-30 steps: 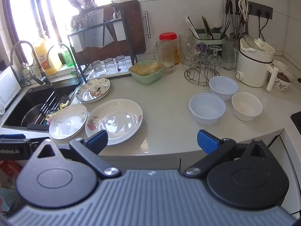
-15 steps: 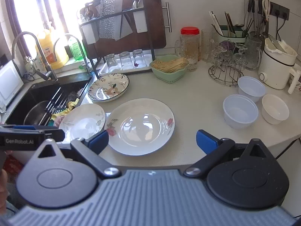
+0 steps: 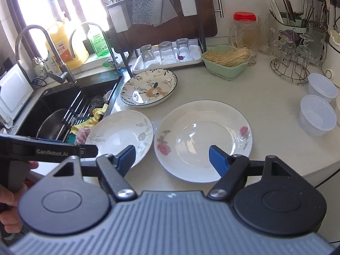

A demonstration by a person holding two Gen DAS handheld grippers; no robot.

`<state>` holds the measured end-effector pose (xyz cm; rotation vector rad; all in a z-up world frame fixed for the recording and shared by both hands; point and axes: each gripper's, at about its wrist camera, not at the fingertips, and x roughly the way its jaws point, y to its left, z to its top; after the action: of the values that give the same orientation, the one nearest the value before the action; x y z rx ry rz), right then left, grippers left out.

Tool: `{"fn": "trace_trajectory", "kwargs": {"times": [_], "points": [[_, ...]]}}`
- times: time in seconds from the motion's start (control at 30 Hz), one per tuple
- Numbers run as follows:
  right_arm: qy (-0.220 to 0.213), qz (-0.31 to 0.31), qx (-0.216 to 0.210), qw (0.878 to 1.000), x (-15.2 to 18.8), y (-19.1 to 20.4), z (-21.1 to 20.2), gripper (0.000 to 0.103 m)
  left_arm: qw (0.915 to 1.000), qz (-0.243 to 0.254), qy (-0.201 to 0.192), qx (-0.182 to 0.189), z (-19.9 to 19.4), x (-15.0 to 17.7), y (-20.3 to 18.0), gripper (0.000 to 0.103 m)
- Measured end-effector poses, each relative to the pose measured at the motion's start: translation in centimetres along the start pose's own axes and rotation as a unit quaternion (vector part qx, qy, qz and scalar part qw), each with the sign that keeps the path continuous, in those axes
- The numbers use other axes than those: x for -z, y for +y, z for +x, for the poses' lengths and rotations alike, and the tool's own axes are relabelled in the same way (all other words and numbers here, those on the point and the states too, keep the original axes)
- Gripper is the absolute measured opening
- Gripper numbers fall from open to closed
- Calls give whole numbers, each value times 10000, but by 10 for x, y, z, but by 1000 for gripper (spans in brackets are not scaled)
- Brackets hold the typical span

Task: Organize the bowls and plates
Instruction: 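Move both grippers toward the rim of the leaf-pattern plate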

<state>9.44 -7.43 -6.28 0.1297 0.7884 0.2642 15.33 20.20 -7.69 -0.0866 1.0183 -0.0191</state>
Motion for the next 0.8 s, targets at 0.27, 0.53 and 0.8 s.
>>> {"fn": "trace_trajectory", "kwargs": {"times": [0.27,0.53,0.8], "points": [[414,290,-156,9986,3,26,49,70,9992,240,254,194,29,-21,39,94],[778,921,-264,9924,10,43,84,53,9954,391,343,802,56,-39,69,73],[986,1816,167,9783,25,42,97,29,9894,385,624,1257,95,-47,95,46]]}}
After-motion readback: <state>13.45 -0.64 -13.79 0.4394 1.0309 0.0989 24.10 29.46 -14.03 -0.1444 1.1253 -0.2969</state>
